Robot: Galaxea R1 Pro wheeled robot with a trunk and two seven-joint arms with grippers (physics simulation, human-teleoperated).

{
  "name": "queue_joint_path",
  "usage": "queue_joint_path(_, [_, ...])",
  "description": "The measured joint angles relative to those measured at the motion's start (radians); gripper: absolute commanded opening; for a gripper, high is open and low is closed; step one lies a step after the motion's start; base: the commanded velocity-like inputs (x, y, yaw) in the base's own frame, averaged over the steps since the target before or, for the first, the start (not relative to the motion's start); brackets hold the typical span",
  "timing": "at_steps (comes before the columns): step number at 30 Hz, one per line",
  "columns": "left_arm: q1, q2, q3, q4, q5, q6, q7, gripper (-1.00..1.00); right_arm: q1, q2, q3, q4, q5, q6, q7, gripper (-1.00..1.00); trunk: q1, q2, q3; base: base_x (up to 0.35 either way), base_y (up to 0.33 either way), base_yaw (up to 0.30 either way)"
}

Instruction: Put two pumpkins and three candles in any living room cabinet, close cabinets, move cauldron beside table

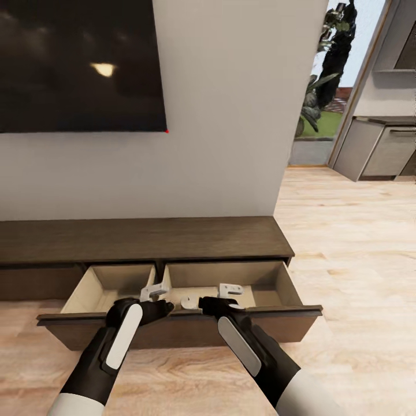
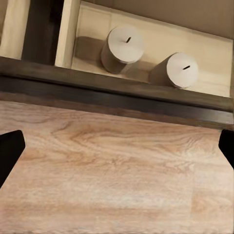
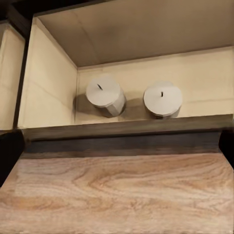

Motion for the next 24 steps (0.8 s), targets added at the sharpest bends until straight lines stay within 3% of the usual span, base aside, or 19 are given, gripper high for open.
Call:
queue_joint_path(7, [0.0,0.002,0.001,0.0,0.0,0.001,0.0,1.0,0.0,0.0,0.0,0.0,0.0,-0.006,0.005,1.0,-0.027,0.049,0.022,-0.326,0.081,0.0])
queue_joint_path(9, [0.0,0.013,0.015,0.0,-0.001,0.002,-0.001,1.0,0.0,0.0,0.0,0.0,0.0,-0.009,0.005,1.0,-0.035,0.063,0.028,-0.326,0.081,0.0])
queue_joint_path(11, [0.0,0.044,0.06,0.001,0.002,0.012,-0.004,1.0,0.0,0.002,0.002,0.003,0.0,-0.011,0.004,1.0,-0.042,0.077,0.034,-0.326,0.081,0.0])
queue_joint_path(15, [0.0,0.08,0.137,0.012,0.008,0.043,-0.008,1.0,0.0,0.004,0.003,0.001,-0.001,-0.006,0.001,1.0,-0.058,0.105,0.047,-0.326,0.082,0.0])
queue_joint_path(19, [0.004,0.129,0.191,0.02,0.006,0.053,-0.008,1.0,0.0,0.007,0.01,-0.003,-0.001,0.001,-0.002,1.0,-0.073,0.133,0.06,-0.326,0.082,0.0])
queue_joint_path(21, [0.009,0.158,0.203,0.051,0.008,0.053,-0.008,1.0,0.001,0.006,0.011,-0.005,-0.001,0.003,-0.002,1.0,-0.081,0.147,0.066,-0.326,0.083,0.0])
queue_joint_path(24, [0.015,0.218,0.224,0.188,0.004,0.044,-0.01,1.0,0.006,0.002,0.012,-0.003,0.0,0.005,-0.005,1.0,-0.092,0.168,0.075,-0.326,0.083,0.0])
